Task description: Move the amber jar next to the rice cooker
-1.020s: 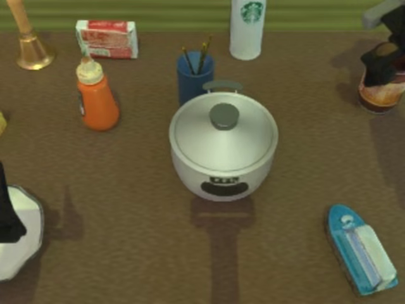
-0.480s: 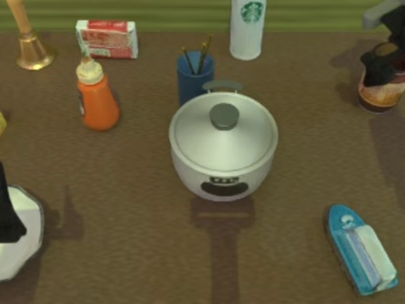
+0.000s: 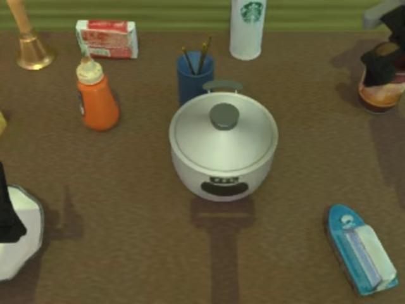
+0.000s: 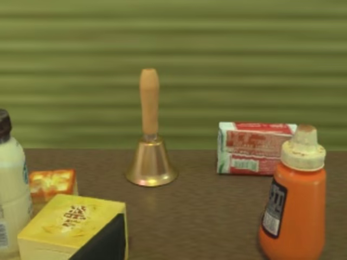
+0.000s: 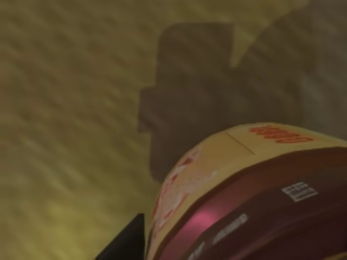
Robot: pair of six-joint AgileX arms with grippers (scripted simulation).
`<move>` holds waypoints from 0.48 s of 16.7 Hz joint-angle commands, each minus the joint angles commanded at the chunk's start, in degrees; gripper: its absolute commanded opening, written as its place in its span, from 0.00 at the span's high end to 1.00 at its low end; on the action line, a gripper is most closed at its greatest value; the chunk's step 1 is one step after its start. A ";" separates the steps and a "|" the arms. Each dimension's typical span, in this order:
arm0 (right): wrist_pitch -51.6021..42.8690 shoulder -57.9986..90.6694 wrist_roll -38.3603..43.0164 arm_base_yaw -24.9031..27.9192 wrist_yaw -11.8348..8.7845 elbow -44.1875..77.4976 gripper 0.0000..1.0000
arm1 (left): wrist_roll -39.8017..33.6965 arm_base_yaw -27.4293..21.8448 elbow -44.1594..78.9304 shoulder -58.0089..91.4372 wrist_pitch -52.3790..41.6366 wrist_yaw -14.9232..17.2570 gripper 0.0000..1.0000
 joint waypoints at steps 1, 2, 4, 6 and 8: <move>0.02 -1.35 0.02 -0.01 -0.01 -1.35 1.00 | 0.00 0.00 0.00 0.00 0.00 0.00 0.00; 0.03 -3.31 0.01 0.01 -0.04 -3.31 1.00 | 0.00 0.00 0.00 0.00 0.00 0.00 0.00; 0.03 -8.65 -0.07 0.12 -0.13 -8.64 1.00 | 0.00 0.00 0.00 0.00 0.00 0.00 0.00; -0.01 -15.14 -0.20 0.23 -0.23 -15.08 1.00 | 0.00 0.00 0.00 0.00 0.00 0.00 0.00; -0.09 -21.65 -0.34 0.29 -0.33 -21.51 1.00 | 0.00 0.00 0.00 0.00 0.00 0.00 0.00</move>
